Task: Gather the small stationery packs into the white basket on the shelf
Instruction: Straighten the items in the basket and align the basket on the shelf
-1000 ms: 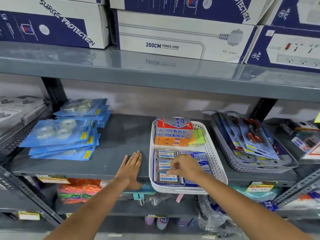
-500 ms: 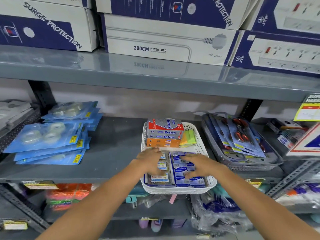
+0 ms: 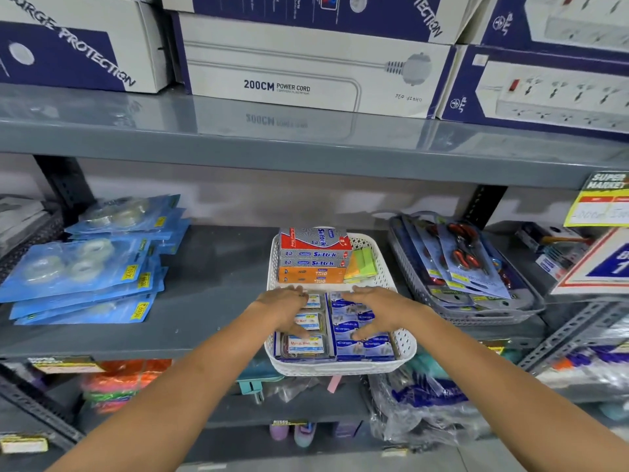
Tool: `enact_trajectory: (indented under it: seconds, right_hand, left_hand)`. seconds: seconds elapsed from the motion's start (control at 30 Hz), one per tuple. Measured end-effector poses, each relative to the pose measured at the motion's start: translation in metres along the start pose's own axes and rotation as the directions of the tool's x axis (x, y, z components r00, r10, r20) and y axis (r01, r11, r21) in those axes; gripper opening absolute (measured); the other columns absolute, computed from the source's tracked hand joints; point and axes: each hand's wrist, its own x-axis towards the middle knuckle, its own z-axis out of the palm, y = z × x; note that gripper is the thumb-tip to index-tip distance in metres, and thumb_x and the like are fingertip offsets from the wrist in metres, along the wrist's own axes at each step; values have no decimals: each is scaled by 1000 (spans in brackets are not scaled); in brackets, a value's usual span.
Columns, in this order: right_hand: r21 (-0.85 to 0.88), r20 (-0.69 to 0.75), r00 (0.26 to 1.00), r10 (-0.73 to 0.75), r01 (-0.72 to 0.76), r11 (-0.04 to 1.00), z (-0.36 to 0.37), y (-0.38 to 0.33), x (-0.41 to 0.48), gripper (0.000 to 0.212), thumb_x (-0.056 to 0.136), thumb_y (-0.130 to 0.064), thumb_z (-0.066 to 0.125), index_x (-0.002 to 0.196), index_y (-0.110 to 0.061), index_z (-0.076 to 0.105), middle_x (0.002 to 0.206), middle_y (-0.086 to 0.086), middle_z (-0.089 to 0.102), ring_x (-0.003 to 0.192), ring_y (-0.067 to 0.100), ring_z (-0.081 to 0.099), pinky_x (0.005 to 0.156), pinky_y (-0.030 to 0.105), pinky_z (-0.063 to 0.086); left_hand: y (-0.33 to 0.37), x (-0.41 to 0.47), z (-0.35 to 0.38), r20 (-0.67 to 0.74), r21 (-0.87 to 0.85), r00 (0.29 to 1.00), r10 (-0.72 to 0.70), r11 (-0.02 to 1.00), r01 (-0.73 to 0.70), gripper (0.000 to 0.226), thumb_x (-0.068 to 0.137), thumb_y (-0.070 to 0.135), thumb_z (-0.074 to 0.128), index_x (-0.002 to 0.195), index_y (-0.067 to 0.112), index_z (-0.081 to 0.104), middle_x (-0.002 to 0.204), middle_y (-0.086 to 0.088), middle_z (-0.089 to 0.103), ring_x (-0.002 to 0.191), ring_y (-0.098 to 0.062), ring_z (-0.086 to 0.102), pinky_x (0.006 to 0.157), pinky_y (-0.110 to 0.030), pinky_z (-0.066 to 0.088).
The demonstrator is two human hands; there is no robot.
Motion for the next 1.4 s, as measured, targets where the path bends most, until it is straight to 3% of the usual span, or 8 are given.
enact_trajectory:
  seconds: [0.1,0.23,0.47,0.57,0.63,0.73,1.07,1.4]
  right_hand:
    - [-69,61,998,-26,30,997,7,-6,1,102,76,-55,70,153,-30,8,162,3,4,149,23,12,119,40,17]
    - [-43,58,998,-24,27,999,23,-3,2,101,75,-59,68,152,-34,7,162,0,-7,149,25,5,120,44,14]
    - [64,-18,998,-66,67,996,23,5,-4,105,69,-64,70,151,-36,12,162,-2,-4,150,20,6,121,42,16]
    - [86,-45,997,-67,71,994,23,12,-15,114,64,-69,70,151,-41,2,162,-6,-11,149,16,-5,121,43,12]
    - [20,-18,998,-67,68,998,22,14,-21,116,65,-68,70,151,-39,-2,161,-6,-15,149,16,-9,122,44,10]
    - [-70,31,998,-59,61,996,22,15,-20,113,71,-61,70,151,-36,-5,161,-3,-15,149,18,-10,122,44,10]
    - [-145,90,993,-82,95,985,24,9,-5,108,76,-51,69,153,-30,-3,162,0,-10,150,22,-6,121,45,11]
    - [-104,62,997,-40,46,993,9,14,19,112,70,-48,77,153,-29,3,163,0,-5,150,23,-1,120,47,16]
  left_hand:
    - [1,-1,2,-13,113,1000,0,994,2,86,84,58,60,148,12,27,156,-7,28,141,-27,28,113,-41,31]
    - [1,5,9,23,149,999,-39,988,36,94,83,61,58,151,11,17,160,-7,17,146,-24,18,120,-42,13]
    - [28,14,1,15,320,996,-90,944,80,61,84,49,66,132,13,52,151,-7,37,142,-24,29,120,-48,5]
    - [35,4,4,-56,187,997,-47,981,56,80,84,58,61,141,6,38,152,-15,33,139,-30,31,114,-47,27]
    - [32,-6,7,-3,42,998,-60,997,60,107,77,67,61,150,5,14,160,-16,10,146,-31,16,114,-47,30]
    - [25,-14,11,73,58,995,-74,996,70,118,77,65,64,151,7,-8,161,-13,-10,148,-29,1,112,-45,34]
    - [25,-9,12,100,96,992,-73,993,64,121,76,73,57,150,10,-16,159,-11,-18,148,-29,-9,111,-46,32]
    - [13,18,6,124,111,985,-121,988,107,122,75,77,54,150,10,-15,159,-13,-19,147,-30,-14,121,-44,6]
